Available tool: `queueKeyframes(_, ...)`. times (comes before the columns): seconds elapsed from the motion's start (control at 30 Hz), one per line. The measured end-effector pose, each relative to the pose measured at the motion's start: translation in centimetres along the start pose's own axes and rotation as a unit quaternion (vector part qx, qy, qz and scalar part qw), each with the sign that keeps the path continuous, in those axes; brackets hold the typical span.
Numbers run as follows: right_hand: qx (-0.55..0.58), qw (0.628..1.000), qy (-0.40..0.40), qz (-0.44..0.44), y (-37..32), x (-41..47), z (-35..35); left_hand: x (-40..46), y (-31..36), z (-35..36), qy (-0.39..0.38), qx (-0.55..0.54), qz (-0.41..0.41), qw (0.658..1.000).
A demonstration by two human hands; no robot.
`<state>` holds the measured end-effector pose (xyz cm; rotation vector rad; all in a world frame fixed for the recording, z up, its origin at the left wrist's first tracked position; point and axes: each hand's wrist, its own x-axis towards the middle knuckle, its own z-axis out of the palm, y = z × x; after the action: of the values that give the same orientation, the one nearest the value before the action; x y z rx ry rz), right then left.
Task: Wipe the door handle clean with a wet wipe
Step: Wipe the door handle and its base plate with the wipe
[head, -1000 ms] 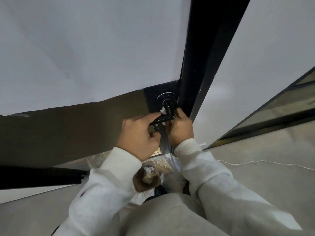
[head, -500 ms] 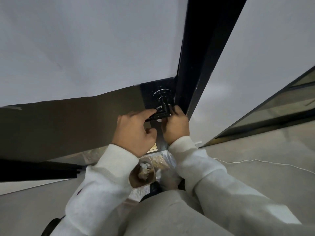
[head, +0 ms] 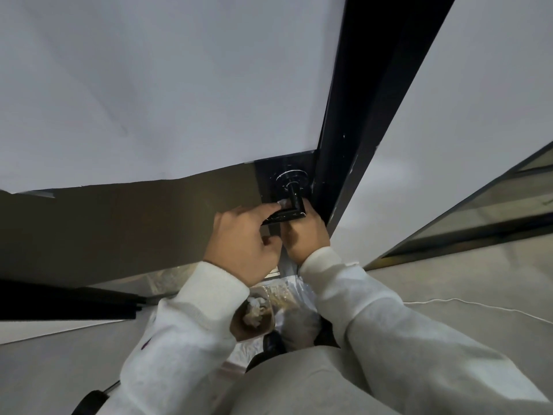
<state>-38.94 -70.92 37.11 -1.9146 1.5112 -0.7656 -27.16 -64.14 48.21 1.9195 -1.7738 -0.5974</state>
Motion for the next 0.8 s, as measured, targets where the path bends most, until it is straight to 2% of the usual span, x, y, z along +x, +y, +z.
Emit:
queueKeyframes(0.23, -0.096, 0.993, 0.004, -0.070, 0.4, -0.5, 0.7, -0.1, -0.1, 0.4, 0.019, -0.005, 0.003, 1.000)
queueKeyframes(0.37, -0.079, 0.996, 0.051, -0.011, 0.6, -0.9, 0.4, -0.2, -0.2, 0.5, 0.026, 0.002, 0.014, 1.000)
queueKeyframes(0.5, -0.073, 0.990, 0.118, -0.007, 1.6, -0.6, -0.3, -0.1, -0.4, 0.5, 0.026, 0.007, 0.018, 0.999)
queueKeyframes(0.6, -0.026, 0.984, 0.166, 0.052, 1.6, -0.6, 0.2, -0.1, -0.4, 0.6, 0.024, 0.018, 0.020, 0.999)
queueKeyframes(0.8, 0.028, 0.976, 0.179, 0.118, 0.9, -0.3, 1.6, 0.2, -0.4, 0.7, 0.025, 0.030, 0.022, 0.999)
